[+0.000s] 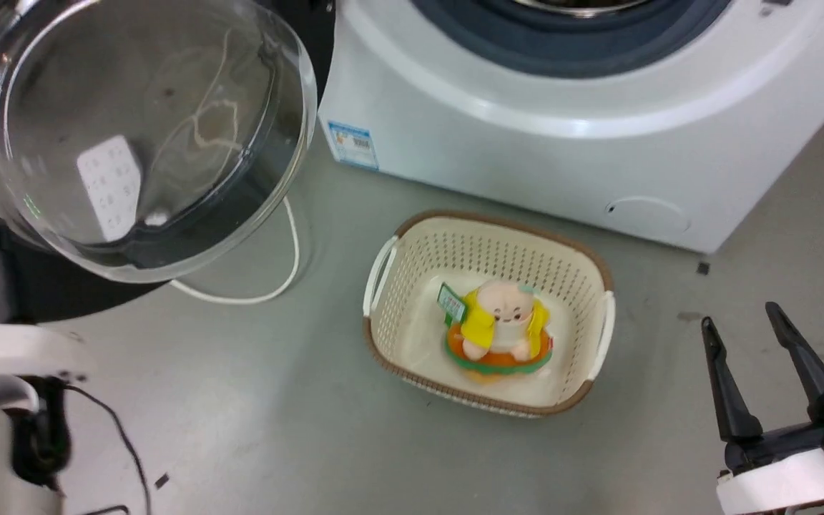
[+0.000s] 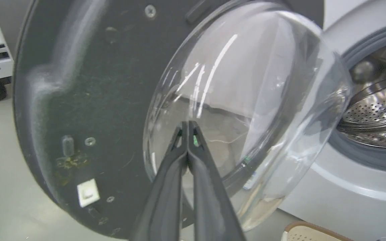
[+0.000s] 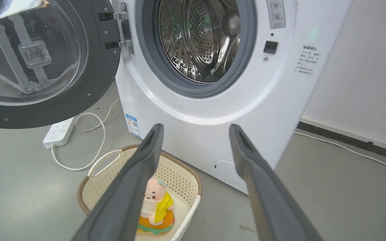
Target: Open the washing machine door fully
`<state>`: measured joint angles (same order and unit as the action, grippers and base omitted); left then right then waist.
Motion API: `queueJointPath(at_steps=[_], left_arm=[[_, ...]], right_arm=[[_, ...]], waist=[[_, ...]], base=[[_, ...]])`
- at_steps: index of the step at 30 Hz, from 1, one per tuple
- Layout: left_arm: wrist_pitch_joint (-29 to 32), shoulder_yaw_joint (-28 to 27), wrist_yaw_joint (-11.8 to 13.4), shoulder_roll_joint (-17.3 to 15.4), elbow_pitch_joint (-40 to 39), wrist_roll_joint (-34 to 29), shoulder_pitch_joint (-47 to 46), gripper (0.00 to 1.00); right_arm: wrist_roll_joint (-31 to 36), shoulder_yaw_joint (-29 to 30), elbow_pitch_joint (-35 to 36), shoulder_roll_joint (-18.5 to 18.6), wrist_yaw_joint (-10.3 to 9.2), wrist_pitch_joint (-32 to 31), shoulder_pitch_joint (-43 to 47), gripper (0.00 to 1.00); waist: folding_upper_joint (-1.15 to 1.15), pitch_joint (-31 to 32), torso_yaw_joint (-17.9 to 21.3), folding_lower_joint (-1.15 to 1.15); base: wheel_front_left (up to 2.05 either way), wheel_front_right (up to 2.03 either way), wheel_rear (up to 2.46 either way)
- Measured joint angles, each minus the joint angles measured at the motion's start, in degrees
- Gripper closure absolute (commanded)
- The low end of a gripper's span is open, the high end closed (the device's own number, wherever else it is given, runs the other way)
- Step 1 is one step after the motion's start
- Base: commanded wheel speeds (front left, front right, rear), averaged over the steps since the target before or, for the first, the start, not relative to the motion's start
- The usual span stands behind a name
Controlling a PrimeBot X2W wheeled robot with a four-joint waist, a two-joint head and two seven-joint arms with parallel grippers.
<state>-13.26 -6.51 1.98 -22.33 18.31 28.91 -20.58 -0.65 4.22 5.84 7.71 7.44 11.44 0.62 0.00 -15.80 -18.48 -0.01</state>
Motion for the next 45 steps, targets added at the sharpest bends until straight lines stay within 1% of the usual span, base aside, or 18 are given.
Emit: queueJointPath(at_steps=[2,7,10,13,15,17,19,22,26,27,28,34,38,45], left_arm=[[-0.01,0.74,0.27,1.4,-4.16,-0.22,2.53,1.0],[-0.41,2.71,3.77,3.65,-13.33,-3.6,10.0,1.0],[-0.4,5.24,4.99,4.67,-17.41,-6.14,14.13,1.0],[-0.33,7.94,5.91,6.67,-19.93,-7.42,17.07,1.0],[-0.35,9.77,6.47,7.93,-20.85,-8.78,18.47,1.0],[-0.4,11.49,6.73,8.17,-20.86,-10.48,19.73,1.0],[-0.49,12.07,7.0,9.04,-20.6,-10.76,20.76,1.0],[-0.93,13.19,6.97,9.47,-19.72,-11.55,22.1,1.0],[-1.09,13.79,6.88,10.46,-18.04,-12.41,22.95,1.0],[-1.2,14.07,6.86,10.44,-17.41,-12.85,23.16,0.58],[-1.3,14.45,6.83,10.42,-16.73,-13.32,23.27,0.0],[-1.43,16.99,6.84,11.28,-14.66,-15.37,24.56,0.0],[-1.43,17.63,6.91,12.22,-14.21,-15.86,25.11,0.0],[-1.43,18.52,6.92,12.46,-13.82,-16.38,25.1,0.0]], right_arm=[[0.21,0.48,-0.09,-0.4,0.0,0.67,-0.06,0.0],[0.25,1.33,-0.16,-1.57,0.0,1.81,-0.47,0.0],[0.4,1.21,0.09,-2.43,0.0,1.88,-0.51,0.0],[0.38,1.54,0.19,-2.85,0.0,2.16,-0.37,0.0],[0.36,1.66,0.2,-3.26,0.0,2.33,0.31,0.0],[0.34,1.65,0.05,-3.78,0.0,2.36,0.98,0.0],[0.24,1.35,-0.49,-4.08,0.0,2.35,1.66,0.0],[0.1,1.15,-1.24,-4.25,0.0,2.36,2.45,0.0],[0.09,0.98,-2.57,-4.35,0.0,2.35,3.82,0.0],[0.09,0.86,-2.9,-4.37,0.0,2.35,3.97,0.0],[0.09,0.79,-3.18,-4.41,0.0,2.36,4.09,0.0],[-0.93,0.57,-4.42,-4.53,0.0,2.36,4.86,0.0],[-1.23,0.48,-5.02,-4.53,0.0,2.37,4.86,0.0],[-1.45,0.38,-5.45,-4.53,0.0,2.45,4.86,0.0]], waist=[[0.0,1.87,0.81,0.0],[0.0,6.42,3.73,-0.01],[0.0,8.52,6.22,-0.01],[0.0,10.44,8.56,-0.01],[0.0,11.61,10.01,-0.01],[0.0,12.6,11.37,-0.01],[0.0,13.39,12.67,0.0],[0.0,14.34,14.34,0.0],[0.0,15.3,15.68,0.0],[0.0,15.47,15.91,0.0],[0.0,15.59,16.11,0.0],[0.0,16.11,16.65,0.01],[0.0,16.11,16.6,0.01],[0.0,16.11,16.22,0.01]], base=[[0.0,0.0,0.0],[0.0,0.0,0.0],[0.0,0.0,0.0],[0.0,0.0,0.0],[0.0,0.0,0.0],[0.0,0.0,0.0],[0.0,0.0,0.0],[0.0,0.0,0.0],[0.0,0.0,0.0],[0.0,0.0,0.0],[0.0,0.0,0.0],[0.0,0.0,0.0],[0.0,0.0,0.0],[0.0,0.0,0.0]])
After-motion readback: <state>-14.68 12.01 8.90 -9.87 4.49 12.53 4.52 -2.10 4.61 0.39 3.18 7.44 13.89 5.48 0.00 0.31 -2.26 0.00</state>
